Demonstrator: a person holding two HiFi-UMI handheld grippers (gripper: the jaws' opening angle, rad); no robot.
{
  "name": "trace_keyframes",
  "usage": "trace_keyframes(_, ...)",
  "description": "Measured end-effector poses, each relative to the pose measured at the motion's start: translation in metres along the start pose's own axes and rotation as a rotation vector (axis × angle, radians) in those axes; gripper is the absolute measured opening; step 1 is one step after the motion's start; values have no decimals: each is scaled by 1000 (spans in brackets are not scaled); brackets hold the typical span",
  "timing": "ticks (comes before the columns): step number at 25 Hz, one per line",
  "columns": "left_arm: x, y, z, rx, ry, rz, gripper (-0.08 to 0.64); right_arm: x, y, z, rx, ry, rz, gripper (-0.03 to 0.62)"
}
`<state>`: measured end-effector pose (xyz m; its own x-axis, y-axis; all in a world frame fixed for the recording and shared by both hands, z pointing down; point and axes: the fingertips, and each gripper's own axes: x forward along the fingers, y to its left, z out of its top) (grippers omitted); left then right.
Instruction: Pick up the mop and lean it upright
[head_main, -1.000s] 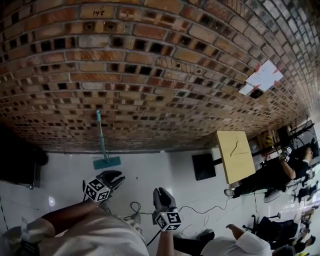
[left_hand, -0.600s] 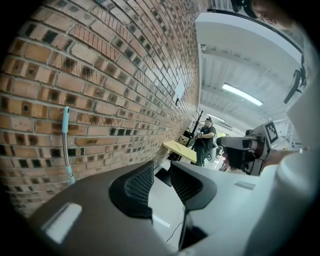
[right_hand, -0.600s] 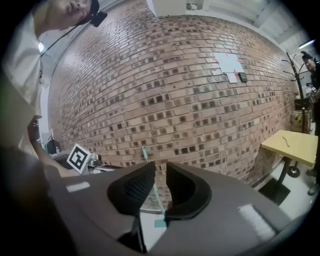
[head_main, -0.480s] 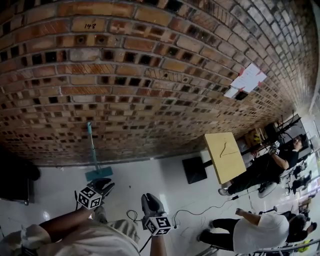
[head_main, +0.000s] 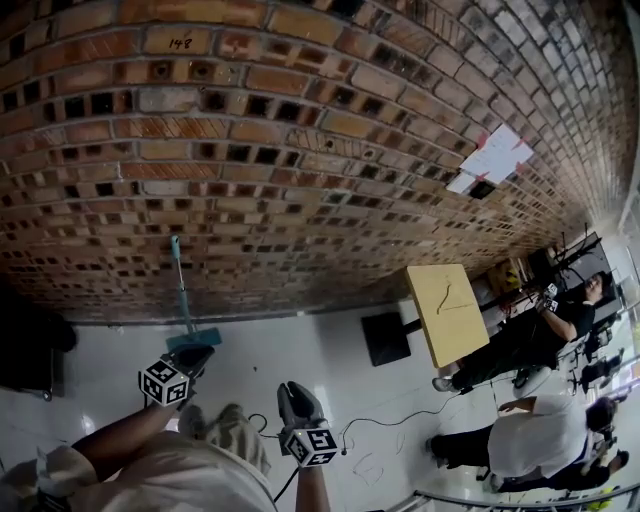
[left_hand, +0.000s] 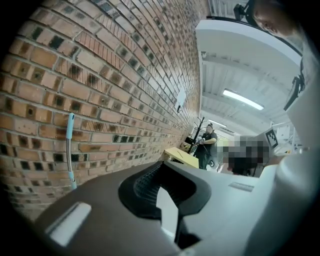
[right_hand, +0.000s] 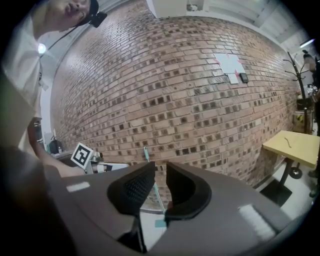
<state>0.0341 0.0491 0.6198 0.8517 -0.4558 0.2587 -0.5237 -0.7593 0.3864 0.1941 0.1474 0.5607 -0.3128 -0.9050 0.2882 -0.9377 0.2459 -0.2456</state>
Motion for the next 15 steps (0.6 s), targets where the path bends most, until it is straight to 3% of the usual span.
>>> trace_keyframes(7, 7, -10, 12, -31, -47, -5, 17, 11, -21, 6, -13, 16, 60, 63)
trace_keyframes(15, 26, -13, 16, -71, -42, 8, 15, 24, -45, 34, -21, -3, 121, 63)
